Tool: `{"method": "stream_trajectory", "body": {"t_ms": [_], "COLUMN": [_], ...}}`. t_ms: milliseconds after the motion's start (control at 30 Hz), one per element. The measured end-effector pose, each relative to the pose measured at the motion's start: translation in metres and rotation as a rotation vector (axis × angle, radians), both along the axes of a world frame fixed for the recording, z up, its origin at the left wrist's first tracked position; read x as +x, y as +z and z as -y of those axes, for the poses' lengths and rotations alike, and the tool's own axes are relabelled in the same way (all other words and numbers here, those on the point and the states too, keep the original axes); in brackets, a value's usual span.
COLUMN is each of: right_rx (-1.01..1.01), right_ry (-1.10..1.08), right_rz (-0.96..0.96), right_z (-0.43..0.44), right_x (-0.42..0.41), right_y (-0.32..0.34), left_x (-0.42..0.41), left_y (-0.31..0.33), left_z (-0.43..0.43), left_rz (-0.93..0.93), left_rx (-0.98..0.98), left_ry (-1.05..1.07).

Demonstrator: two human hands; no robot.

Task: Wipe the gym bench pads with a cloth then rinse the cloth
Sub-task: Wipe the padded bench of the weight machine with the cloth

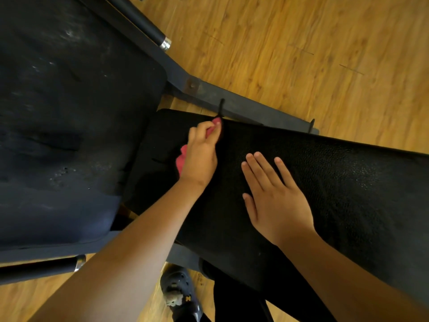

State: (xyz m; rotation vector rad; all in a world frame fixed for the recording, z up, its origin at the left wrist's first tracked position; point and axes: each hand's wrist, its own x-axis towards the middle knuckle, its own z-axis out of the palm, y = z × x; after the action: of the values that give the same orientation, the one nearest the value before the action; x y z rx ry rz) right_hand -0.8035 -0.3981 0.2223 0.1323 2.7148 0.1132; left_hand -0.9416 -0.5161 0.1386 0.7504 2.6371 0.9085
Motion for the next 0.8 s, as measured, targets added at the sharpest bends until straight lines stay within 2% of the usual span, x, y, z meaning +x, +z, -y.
{"method": "stream_trajectory", "body": {"t_ms": [233,400,467,600,800], "right_rx": [-0.001,-0.023,-0.033,-0.044,-0.066], "right_ry": [-0.003,-0.017,-0.017,-0.021,-0.032], "right_rz": [0.018,0.029,0.024,0.03,0.034], "right_z": [0.0,0.0,0.0,0.0,0.0], "right_x": [-0.001,-0.001,-0.001,-0.002,-0.002], "right_y": [0.002,0.002,0.002,0.002,0.002], "left_x": [-0.02,-0.054,-0.064,-0.073,-0.121], "left_y": [-0.011,-0.025,-0.017,0.001,-0.017], "left_z": [0.009,0.017,0.001,-0.05,-0.037], "left_rz": [-0.045,0.133,0.123,0.048,0.232], "left_rx": [-0.069,-0.091,-0.082,-0.02,-0.257], "left_ry": [-0.11,0.122,0.024,-0.338,-0.441]}}
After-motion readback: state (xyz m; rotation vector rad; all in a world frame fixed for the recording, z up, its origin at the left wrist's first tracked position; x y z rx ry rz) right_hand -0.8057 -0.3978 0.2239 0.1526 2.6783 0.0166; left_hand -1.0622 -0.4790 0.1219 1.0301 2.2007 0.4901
